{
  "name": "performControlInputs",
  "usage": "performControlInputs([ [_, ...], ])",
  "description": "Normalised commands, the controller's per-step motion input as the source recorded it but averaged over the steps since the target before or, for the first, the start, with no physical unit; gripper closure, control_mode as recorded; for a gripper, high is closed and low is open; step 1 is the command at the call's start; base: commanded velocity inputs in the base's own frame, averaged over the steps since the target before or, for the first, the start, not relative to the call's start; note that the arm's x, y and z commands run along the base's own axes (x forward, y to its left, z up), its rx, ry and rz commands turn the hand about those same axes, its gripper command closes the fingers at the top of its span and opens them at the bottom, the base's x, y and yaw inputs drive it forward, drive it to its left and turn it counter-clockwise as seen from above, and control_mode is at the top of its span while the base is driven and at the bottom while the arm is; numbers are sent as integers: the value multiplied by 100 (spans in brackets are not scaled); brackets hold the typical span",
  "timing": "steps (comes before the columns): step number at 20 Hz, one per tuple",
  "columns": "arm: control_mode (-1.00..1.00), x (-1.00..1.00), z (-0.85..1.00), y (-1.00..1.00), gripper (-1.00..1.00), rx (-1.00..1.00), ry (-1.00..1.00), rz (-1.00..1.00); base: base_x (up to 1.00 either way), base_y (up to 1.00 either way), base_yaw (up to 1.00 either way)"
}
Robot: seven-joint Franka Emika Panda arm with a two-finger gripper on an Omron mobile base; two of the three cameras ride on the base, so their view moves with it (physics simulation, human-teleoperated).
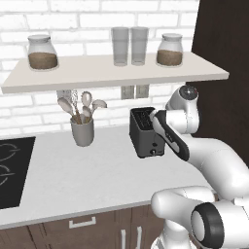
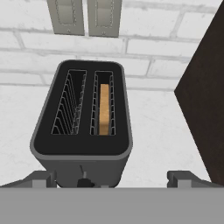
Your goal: Start the toaster. Once the lever pops up, take the bread to the plate on the dining counter.
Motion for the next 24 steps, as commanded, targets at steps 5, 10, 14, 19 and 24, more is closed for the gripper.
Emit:
performControlInputs([
  [5, -100, 0, 0, 0, -100, 0, 0, 0, 0, 0, 0],
  [10, -100, 0, 0, 0, -100, 0, 0, 0, 0, 0, 0],
  [14, -100, 0, 0, 0, -100, 0, 0, 0, 0, 0, 0],
  [19, -100, 0, 0, 0, -100, 0, 0, 0, 0, 0, 0],
  [24, -100, 0, 0, 0, -100, 0, 0, 0, 0, 0, 0],
])
